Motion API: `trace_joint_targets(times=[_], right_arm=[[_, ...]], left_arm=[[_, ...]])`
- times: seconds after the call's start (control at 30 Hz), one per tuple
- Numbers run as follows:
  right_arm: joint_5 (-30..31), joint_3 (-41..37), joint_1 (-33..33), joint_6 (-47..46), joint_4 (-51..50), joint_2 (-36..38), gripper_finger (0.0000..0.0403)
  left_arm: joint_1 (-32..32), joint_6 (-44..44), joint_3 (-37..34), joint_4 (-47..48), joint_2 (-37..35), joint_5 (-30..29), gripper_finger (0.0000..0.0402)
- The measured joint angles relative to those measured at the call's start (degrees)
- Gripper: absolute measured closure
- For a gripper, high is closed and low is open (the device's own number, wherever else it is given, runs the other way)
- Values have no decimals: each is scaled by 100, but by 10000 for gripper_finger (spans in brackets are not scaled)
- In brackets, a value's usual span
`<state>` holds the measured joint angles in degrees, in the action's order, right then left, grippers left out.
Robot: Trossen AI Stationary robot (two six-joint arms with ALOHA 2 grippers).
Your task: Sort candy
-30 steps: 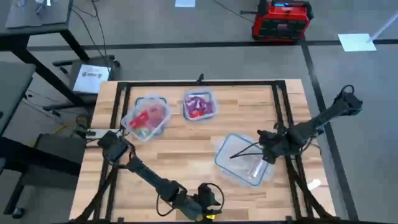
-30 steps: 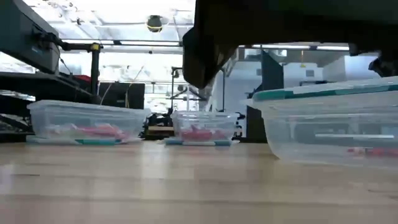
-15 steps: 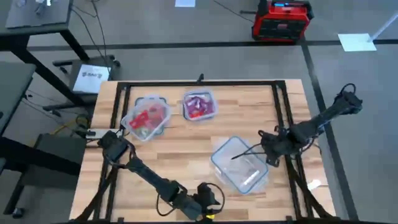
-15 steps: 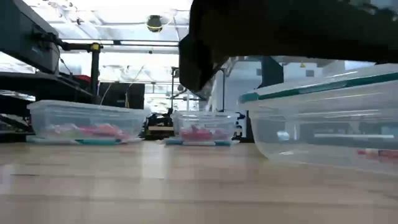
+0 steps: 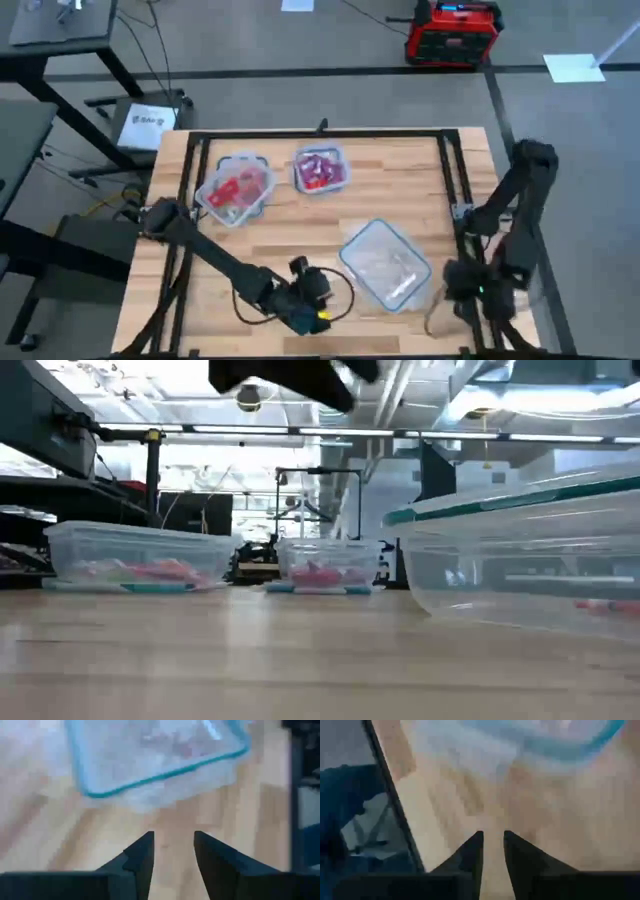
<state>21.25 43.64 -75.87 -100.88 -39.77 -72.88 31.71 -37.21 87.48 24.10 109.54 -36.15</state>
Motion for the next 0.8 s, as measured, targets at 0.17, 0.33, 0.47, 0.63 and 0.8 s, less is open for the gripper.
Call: trace_joint_targets(times=[0.17,0.33,0.47,0.63,0.8], right_arm=[[586,41,-266,-354,1257,-1313,339],[750,369,-116,72,1406,-2253,339],[1489,546,-102,-46,1047,-2550,339],[2069,570,30,-12,650,-2654,339],[2065,566,138,236,656,-2660,339]], left_arm=[[-405,463,0,-67,64,302,277],[-743,743,-114,-174,121,459,277],[-890,897,-224,-211,113,472,277],[-1122,1161,-281,-271,236,611,277],[-1356,1531,-268,-461,208,809,277]])
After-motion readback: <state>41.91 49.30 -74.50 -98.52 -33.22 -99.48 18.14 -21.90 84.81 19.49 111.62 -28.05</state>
